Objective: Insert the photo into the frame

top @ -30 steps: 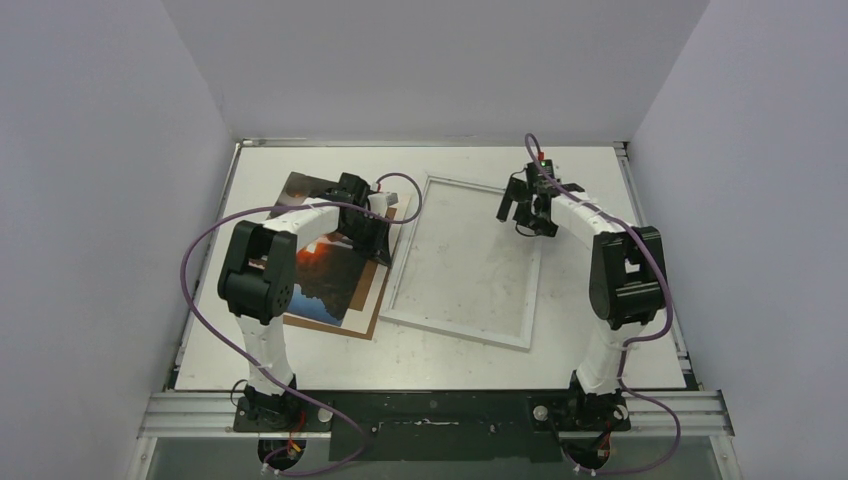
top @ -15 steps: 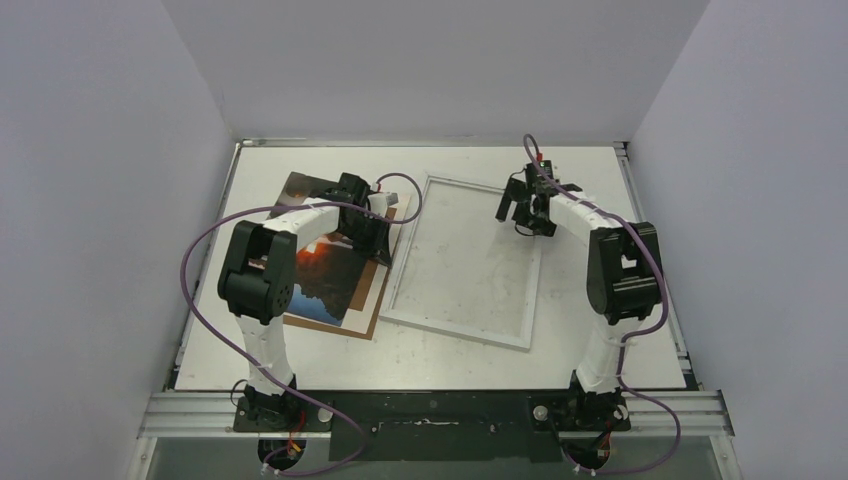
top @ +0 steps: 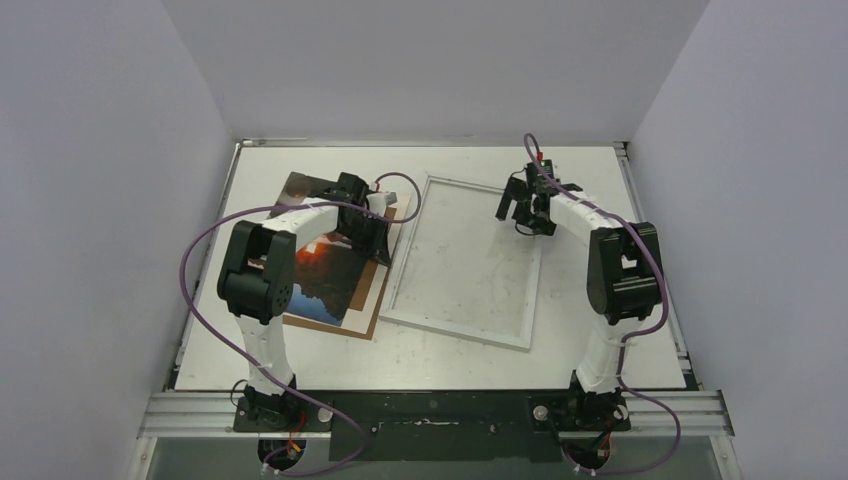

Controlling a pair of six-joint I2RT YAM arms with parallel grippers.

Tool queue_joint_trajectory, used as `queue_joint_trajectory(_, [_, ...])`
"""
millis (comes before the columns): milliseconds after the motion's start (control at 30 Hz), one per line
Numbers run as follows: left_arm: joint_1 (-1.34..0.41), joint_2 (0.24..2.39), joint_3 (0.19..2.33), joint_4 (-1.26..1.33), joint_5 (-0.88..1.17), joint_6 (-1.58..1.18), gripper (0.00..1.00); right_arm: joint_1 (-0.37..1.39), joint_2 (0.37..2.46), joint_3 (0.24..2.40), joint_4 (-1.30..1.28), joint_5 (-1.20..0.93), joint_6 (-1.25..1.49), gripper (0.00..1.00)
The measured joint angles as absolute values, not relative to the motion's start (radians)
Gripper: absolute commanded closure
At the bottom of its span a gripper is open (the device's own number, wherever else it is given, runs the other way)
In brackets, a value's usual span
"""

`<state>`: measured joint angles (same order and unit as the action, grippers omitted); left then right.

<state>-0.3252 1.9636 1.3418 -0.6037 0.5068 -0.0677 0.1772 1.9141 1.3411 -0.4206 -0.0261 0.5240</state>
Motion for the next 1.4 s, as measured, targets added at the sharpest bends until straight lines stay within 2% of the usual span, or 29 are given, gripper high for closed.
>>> queue_joint_trajectory(200, [-0.324, 1.964, 1.342, -0.606, 0.515, -0.068, 0.88, 0.191, 1.899, 1.341, -0.423, -0.023, 0.529, 0.09])
queue_joint_trajectory(367, [-0.291, 1.964, 1.363, -0.652, 0.560, -0.071, 0.85, 0.242, 1.782, 1.333, -0.428, -0.001, 0.555, 0.10])
queue_joint_trajectory(467, [-0.242, 1.960, 1.399, -0.687, 0.587, -0.071, 0.84, 0.314, 1.715, 1.333, -0.420, 0.020, 0.575, 0.10])
queue_joint_trajectory(600, [-0.151, 1.919, 1.430, -0.744, 0.608, -0.053, 0.76, 0.488, 1.696, 1.363, -0.415, 0.064, 0.609, 0.09])
queue_joint_trajectory(800, [0.078, 1.839, 1.526, -0.871, 0.596, 0.046, 0.61, 0.789, 1.848, 1.537, -0.419, 0.097, 0.638, 0.09])
queue_joint_trajectory(933, [0.248, 1.839, 1.604, -0.931, 0.548, 0.121, 0.57, 0.897, 2.001, 1.695, -0.411, 0.084, 0.646, 0.09])
queue_joint_trajectory(1133, [0.396, 1.866, 1.645, -0.971, 0.455, 0.213, 0.56, 0.953, 2.206, 1.853, -0.412, 0.062, 0.664, 0.09])
queue_joint_trajectory(1400, [0.451, 1.933, 1.645, -0.974, 0.373, 0.273, 0.56, 0.963, 2.289, 1.848, -0.438, 0.064, 0.686, 0.08])
